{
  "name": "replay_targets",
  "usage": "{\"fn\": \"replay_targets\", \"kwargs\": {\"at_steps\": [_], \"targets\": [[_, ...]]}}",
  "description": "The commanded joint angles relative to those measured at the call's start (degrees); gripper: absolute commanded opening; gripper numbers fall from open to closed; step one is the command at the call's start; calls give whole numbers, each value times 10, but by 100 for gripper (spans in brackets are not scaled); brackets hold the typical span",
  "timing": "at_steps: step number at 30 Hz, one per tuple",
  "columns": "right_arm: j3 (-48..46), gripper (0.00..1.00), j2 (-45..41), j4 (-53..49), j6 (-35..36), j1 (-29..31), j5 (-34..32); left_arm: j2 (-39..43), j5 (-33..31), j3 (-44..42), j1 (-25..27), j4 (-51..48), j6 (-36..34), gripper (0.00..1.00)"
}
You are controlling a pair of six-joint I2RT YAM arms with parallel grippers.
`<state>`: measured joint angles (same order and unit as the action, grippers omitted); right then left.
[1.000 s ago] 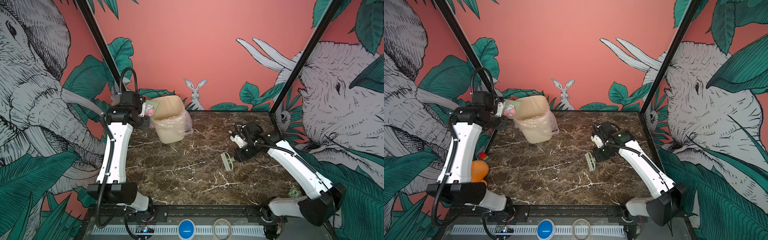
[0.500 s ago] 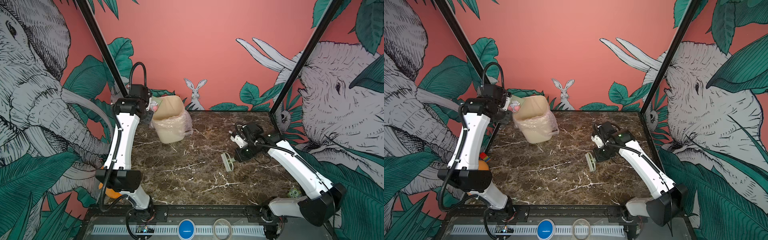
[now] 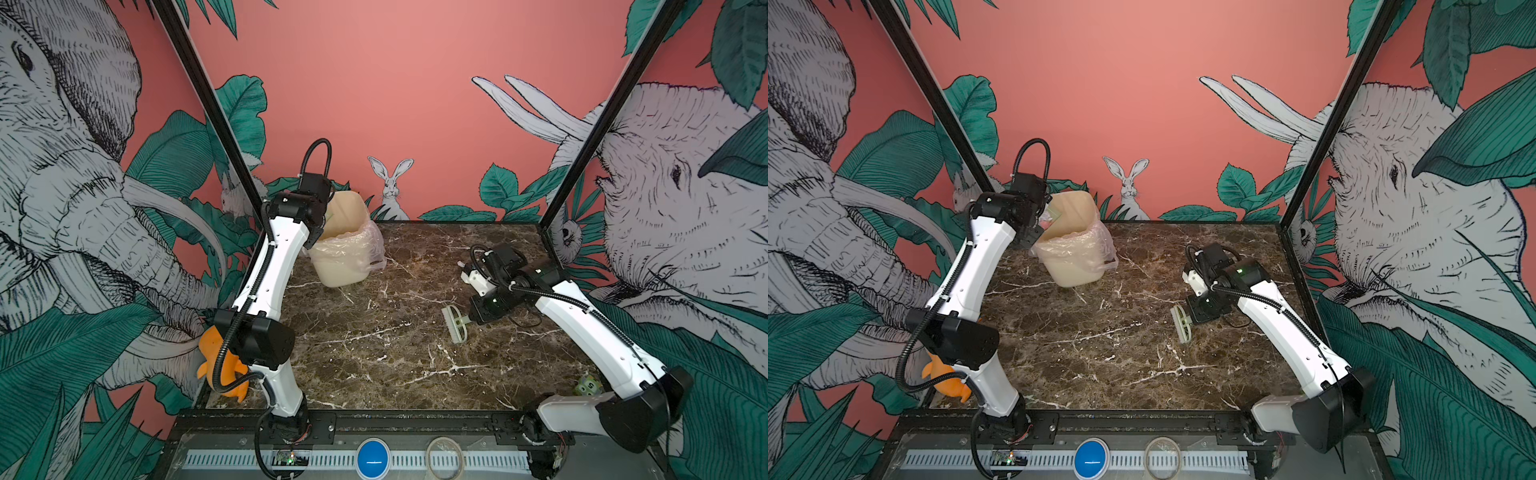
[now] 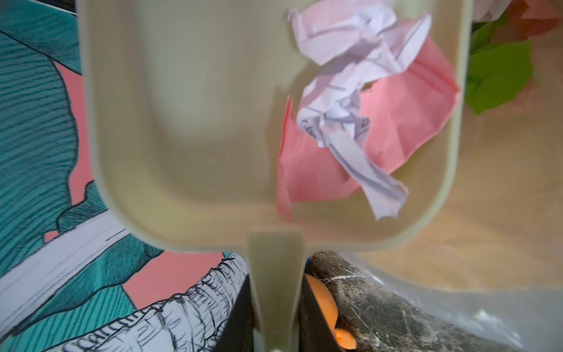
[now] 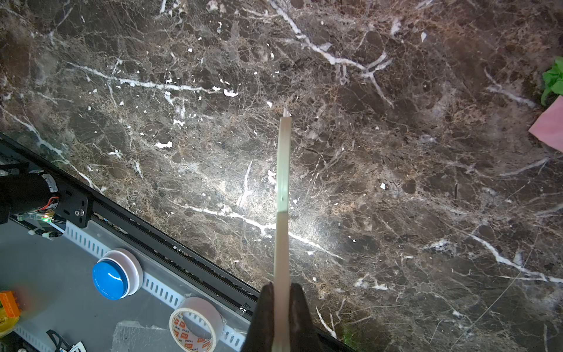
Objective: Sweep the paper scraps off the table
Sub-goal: 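Tip the dustpan over the beige bin with the left gripper to empty it, then lower the empty dustpan with the left gripper while the right brush nears green scraps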
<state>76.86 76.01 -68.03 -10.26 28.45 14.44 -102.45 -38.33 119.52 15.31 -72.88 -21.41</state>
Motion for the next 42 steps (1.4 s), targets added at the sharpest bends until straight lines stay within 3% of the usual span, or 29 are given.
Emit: {"fn": "replay_targets", "kwargs": {"at_steps": [1, 14, 24, 32, 42], "targets": [[-8, 0, -16, -9, 7, -2, 6, 13, -72, -14, 17, 24, -41, 14], [-13, 0, -16, 2, 12, -4, 17, 48, -188, -115, 67, 168, -176, 13], [-43, 0, -20, 13, 21, -7, 25, 94, -268, -223, 93, 365, -360, 13], [-41, 0, -22, 9, 32, -12, 28, 129, -286, -318, 97, 526, -510, 13], [-44, 0, -28, 7, 39, -19, 31, 137, -285, -337, 97, 582, -566, 13]]}}
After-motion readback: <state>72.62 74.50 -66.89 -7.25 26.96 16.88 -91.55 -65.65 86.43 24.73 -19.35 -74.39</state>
